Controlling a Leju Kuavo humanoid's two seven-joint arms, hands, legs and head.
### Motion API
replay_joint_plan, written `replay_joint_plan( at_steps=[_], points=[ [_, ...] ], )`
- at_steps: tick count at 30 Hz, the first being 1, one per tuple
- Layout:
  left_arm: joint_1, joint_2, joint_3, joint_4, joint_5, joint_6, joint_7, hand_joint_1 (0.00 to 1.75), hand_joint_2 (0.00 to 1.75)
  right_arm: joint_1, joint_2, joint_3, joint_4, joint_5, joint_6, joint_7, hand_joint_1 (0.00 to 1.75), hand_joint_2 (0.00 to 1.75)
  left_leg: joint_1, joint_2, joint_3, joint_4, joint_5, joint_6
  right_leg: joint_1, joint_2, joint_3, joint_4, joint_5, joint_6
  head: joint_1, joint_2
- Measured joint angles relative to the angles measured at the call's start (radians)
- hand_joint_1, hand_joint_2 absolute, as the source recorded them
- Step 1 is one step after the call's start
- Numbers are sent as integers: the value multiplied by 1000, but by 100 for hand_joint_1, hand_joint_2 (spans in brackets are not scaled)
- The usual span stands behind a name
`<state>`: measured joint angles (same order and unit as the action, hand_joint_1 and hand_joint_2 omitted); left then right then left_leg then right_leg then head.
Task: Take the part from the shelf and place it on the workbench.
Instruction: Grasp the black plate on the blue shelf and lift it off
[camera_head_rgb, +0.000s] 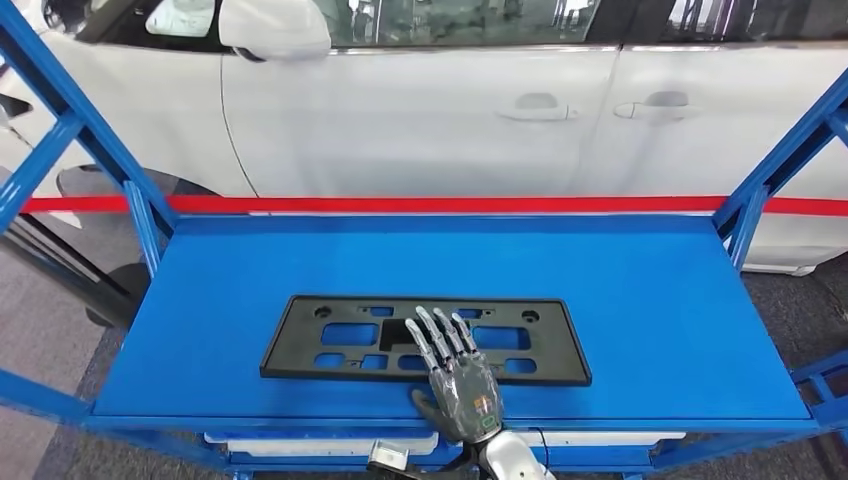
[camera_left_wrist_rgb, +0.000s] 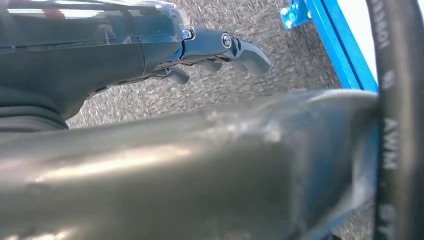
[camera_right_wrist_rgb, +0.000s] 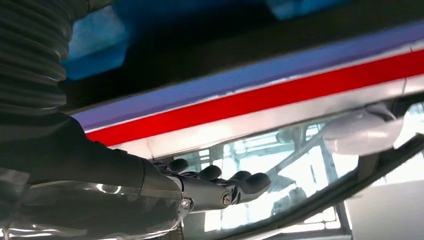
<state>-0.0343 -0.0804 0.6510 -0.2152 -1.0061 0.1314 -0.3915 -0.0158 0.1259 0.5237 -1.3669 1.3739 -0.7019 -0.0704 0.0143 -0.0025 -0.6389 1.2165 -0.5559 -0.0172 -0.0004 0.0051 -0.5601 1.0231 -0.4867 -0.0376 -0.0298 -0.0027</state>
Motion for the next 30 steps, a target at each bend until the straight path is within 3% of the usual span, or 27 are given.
replay_joint_plan(
  at_steps=[1, 3, 4, 6, 7, 8, 9, 10, 12, 13, 18, 19, 21, 23, 24, 25, 27, 28, 30],
  points=[
    [-2, -1, 0, 0, -9, 3, 1, 0, 0, -17, 1, 6, 27, 22, 0, 24, 0, 175, -1, 0, 26, -78, 46, 10, 4, 1, 9, -2, -7, 9, 0, 0],
    [-6, -5, -1, 0, -24, 6, 4, 0, 0, -49, 4, 16, 74, 67, -1, 67, 0, 175, -1, -1, 76, -208, 107, 32, 7, 1, 13, 18, -33, 29, 0, 0],
    [-8, -6, -1, 0, -28, 6, 4, 0, 0, -58, 4, 19, 88, 83, -1, 80, 0, 175, 1, 0, 79, -216, 109, 38, 5, 0, -5, 55, -55, 37, 0, 0],
    [-10, -7, -1, 0, -29, 6, 4, 0, 0, -63, 4, 19, 102, 86, 0, 84, 0, 175, 2, 1, 81, -219, 109, 43, -1, 0, -76, 189, -114, 45, 0, 0],
    [-10, -7, -1, 0, -29, 5, 4, 0, 0, -64, 3, 19, 108, 87, 0, 85, 34, 175, 2, 1, 81, -219, 108, 44, -3, -1, -112, 249, -132, 48, 0, 0],
    [-10, -7, -1, 0, -29, 4, 5, 0, 0, -64, 3, 19, 114, 89, 0, 87, 74, 175, 2, 1, 82, -219, 106, 44, -6, -1, -134, 279, -129, 51, 0, 0],
    [-10, -7, -1, 0, -30, 4, 5, 0, 0, -65, 2, 19, 119, 94, 0, 90, 115, 175, 2, 0, 85, -218, 104, 43, -8, -1, -137, 269, -106, 52, 0, 0],
    [-10, -7, -1, 0, -31, 2, 5, 0, 0, -69, 2, 20, 125, 103, 4, 98, 154, 175, 2, 0, 89, -218, 102, 41, -11, -2, -117, 215, -64, 52, 0, 0],
    [-11, -8, -1, 0, -38, -1, 7, 0, 0, -80, 2, 22, 138, 132, 21, 122, 152, 175, 0, -1, 96, -215, 94, 34, -11, -4, -56, 71, 8, 48, 0, 0],
    [-13, -9, -1, 0, -42, -2, 8, 0, 0, -86, 2, 24, 144, 146, 30, 134, 146, 175, -1, -2, 96, -214, 91, 29, -10, -4, -34, 20, 25, 44, 0, 0],
    [-19, -10, -1, 0, -49, -4, 11, 0, 0, -101, 0, 30, 162, 167, 43, 153, 133, 175, 2, -1, 90, -192, 70, -1, -8, -3, -21, -12, 27, 16, 0, 0],
    [-20, -10, -1, 0, -50, -4, 11, 0, 0, -104, 0, 30, 164, 167, 44, 155, 133, 175, 3, -1, 74, -156, 47, -5, -10, -4, -19, -15, 28, 10, 0, 0],
    [-20, -12, -1, 0, -51, -4, 11, 0, 0, -107, 0, 32, 167, 167, 46, 156, 133, 175, 5, -1, 14, -29, -17, -11, -9, -6, -17, -16, 27, 3, 0, 0],
    [-18, -12, -1, 0, -51, -4, 12, 0, 0, -107, 0, 34, 171, 167, 48, 156, 130, 175, 5, -1, -39, 73, -46, -14, -6, -6, -16, -15, 25, 1, 0, 0],
    [-18, -12, -1, 0, -51, -4, 13, 0, 0, -108, 0, 35, 172, 167, 49, 157, 127, 175, 5, -1, -42, 73, -32, -13, -5, -5, -15, -15, 24, 1, 0, 0],
    [-17, -12, -1, 0, -51, -4, 13, 0, 0, -108, 0, 35, 173, 167, 50, 157, 122, 175, 5, -1, -25, 32, 0, -11, -4, -5, -12, -14, 23, 2, 0, 0],
    [-19, -12, -1, 0, -51, -4, 13, 0, 0, -109, 0, 36, 173, 167, 51, 157, 110, 175, 4, -1, 40, -111, 69, -4, -3, -3, -6, -11, 18, 6, 0, 0],
    [-19, -12, -1, 0, -51, -4, 13, 0, 0, -110, 0, 36, 174, 167, 52, 158, 107, 175, 2, -1, 66, -165, 88, 1, -1, -2, -5, -10, 16, 10, 0, 0],
    [-20, -12, -1, 0, -51, -4, 12, 0, 0, -112, -1, 36, 175, 166, 54, 159, 101, 175, -4, -2, 82, -203, 91, 8, 0, -1, -6, -9, 14, 19, 0, 0]
  ],
)
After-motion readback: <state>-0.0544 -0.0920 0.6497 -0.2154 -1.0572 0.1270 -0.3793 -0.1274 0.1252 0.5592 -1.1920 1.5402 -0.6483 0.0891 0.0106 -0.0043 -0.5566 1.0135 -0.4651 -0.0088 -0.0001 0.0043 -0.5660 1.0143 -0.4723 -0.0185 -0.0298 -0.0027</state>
